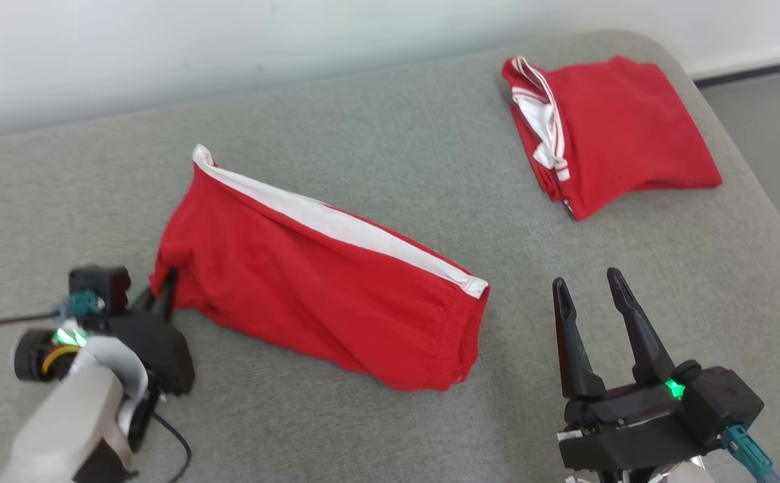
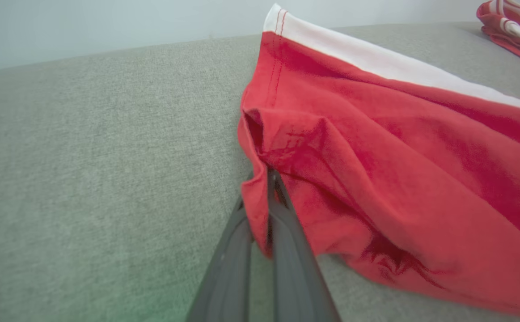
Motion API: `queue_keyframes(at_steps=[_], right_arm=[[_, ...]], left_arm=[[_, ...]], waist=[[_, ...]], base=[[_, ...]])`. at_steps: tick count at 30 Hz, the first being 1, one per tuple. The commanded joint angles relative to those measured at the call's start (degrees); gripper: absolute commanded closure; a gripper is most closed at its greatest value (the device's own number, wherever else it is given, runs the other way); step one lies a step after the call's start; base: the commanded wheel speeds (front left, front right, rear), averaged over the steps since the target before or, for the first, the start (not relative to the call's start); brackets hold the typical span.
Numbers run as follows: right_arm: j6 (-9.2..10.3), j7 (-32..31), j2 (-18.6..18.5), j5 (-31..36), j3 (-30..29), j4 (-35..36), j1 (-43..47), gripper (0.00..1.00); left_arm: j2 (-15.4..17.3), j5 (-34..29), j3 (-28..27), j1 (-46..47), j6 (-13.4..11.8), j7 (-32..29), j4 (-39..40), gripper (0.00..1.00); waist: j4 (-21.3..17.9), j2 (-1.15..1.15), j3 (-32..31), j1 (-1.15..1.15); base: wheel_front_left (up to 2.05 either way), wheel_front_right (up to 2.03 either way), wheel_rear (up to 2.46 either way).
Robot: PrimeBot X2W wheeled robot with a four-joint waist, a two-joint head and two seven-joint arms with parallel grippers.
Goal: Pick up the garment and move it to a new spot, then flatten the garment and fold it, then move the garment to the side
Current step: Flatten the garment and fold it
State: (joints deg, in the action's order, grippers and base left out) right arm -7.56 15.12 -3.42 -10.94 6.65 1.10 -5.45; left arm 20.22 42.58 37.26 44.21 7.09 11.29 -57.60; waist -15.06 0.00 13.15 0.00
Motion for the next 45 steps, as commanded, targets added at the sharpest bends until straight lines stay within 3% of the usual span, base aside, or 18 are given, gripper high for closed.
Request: queue_keyframes(at_steps=[1, 10, 25, 30, 31, 32, 39, 45], right_arm=[[0.14, 0.0, -0.2, 0.3, -0.1, 0.0, 0.7, 0.00], [0.14, 0.0, -1.0, 0.2, -1.1, -0.7, 4.1, 0.00], [0.14, 0.0, -1.1, -0.2, -5.2, -1.2, 10.0, 0.00], [0.14, 0.0, -0.8, 0.0, -5.2, -2.4, 10.3, 0.00], [0.14, 0.0, -0.7, 0.2, -5.0, -2.7, 10.2, 0.00], [0.14, 0.0, -0.7, 0.3, -4.9, -3.0, 10.1, 0.00], [0.14, 0.0, -1.4, 1.2, -4.4, -5.9, 8.5, 0.00], [0.14, 0.0, -2.1, 1.8, -3.9, -8.8, 7.5, 0.00]], left_arm=[[-0.2, 0.6, 0.0, -1.4, 0.1, 0.5, 0.0, 1.00], [-1.6, 2.9, -1.7, -10.8, -0.2, 3.4, 4.4, 1.00], [-3.4, 4.3, -8.0, -29.2, -7.1, 3.9, 24.2, 1.00], [-3.9, 4.4, -8.4, -32.8, -8.3, 3.9, 27.7, 1.00], [-3.6, 3.4, -8.7, -33.0, -8.9, 3.9, 28.6, 0.58], [-3.5, 2.6, -9.5, -33.2, -9.4, 3.9, 29.4, 0.00], [-4.8, -7.9, -19.0, -37.2, -12.5, 3.9, 40.1, 0.00], [-7.3, -17.2, -25.6, -40.7, -13.0, 3.9, 46.9, 0.00]], waist=[[1.6, 0.00, -1.8, 0.00], [6.3, 0.00, -6.9, 0.00], [11.1, 0.00, -8.7, 0.00], [11.8, 0.00, -8.3, 0.00], [11.8, 0.00, -8.2, 0.00], [11.9, 0.00, -8.1, 0.00], [12.5, 0.00, -7.9, 0.00], [13.2, 0.00, -8.3, 0.00]], base=[[0.00, 0.00, 0.00], [0.00, 0.00, 0.00], [0.00, 0.00, 0.00], [0.00, 0.00, 0.00], [0.00, 0.00, 0.00], [0.00, 0.00, 0.00], [0.00, 0.00, 0.00], [0.00, 0.00, 0.00]])
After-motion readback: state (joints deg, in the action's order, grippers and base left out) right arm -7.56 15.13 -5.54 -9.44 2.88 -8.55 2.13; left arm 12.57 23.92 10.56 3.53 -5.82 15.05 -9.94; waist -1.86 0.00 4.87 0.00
